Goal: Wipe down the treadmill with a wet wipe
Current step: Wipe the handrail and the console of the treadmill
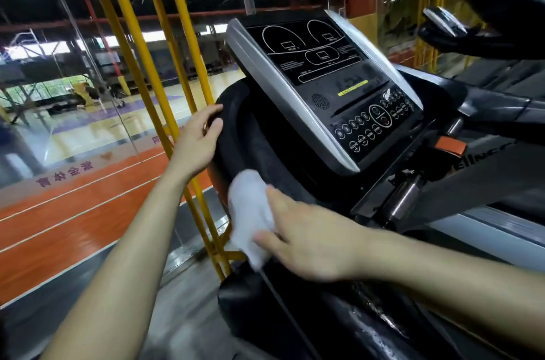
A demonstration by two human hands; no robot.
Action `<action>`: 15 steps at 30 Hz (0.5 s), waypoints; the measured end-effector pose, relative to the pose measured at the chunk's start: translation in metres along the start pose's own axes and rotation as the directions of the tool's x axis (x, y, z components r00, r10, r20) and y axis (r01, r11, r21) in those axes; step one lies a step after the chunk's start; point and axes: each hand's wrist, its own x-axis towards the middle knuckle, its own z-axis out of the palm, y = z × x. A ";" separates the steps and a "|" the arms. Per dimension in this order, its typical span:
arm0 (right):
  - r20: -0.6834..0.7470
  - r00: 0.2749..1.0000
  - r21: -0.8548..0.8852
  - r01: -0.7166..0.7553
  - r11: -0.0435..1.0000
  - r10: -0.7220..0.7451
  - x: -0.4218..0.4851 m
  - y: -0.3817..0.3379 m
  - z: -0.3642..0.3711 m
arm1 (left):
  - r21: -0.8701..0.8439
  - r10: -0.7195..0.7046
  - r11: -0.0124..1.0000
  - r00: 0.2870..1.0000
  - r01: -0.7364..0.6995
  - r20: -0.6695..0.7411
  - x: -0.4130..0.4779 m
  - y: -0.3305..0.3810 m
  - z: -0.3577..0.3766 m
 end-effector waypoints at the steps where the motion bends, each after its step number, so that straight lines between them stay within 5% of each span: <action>1: -0.042 0.998 0.062 -0.047 0.997 0.050 0.020 -0.007 -0.001 | 0.013 -0.008 1.000 1.000 0.008 -0.016 0.008 0.005 0.003; 5: -0.165 0.986 0.108 0.016 0.994 0.002 0.035 0.011 -0.010 | 0.036 -0.097 0.994 0.993 0.100 -0.063 0.038 0.012 -0.003; 8: -0.162 0.974 0.044 -0.151 0.988 0.156 0.021 0.058 -0.028 | 0.042 -0.141 0.989 0.990 0.140 0.001 0.052 0.012 0.004; 11: -0.310 0.891 0.058 -0.332 0.942 0.333 0.039 0.090 -0.035 | 0.084 -0.160 0.984 0.987 0.157 0.022 0.053 0.015 0.016; 15: -0.559 0.769 0.176 -0.256 0.950 0.311 0.091 0.078 -0.037 | 0.092 -0.152 0.984 0.988 0.150 0.017 0.049 0.012 0.016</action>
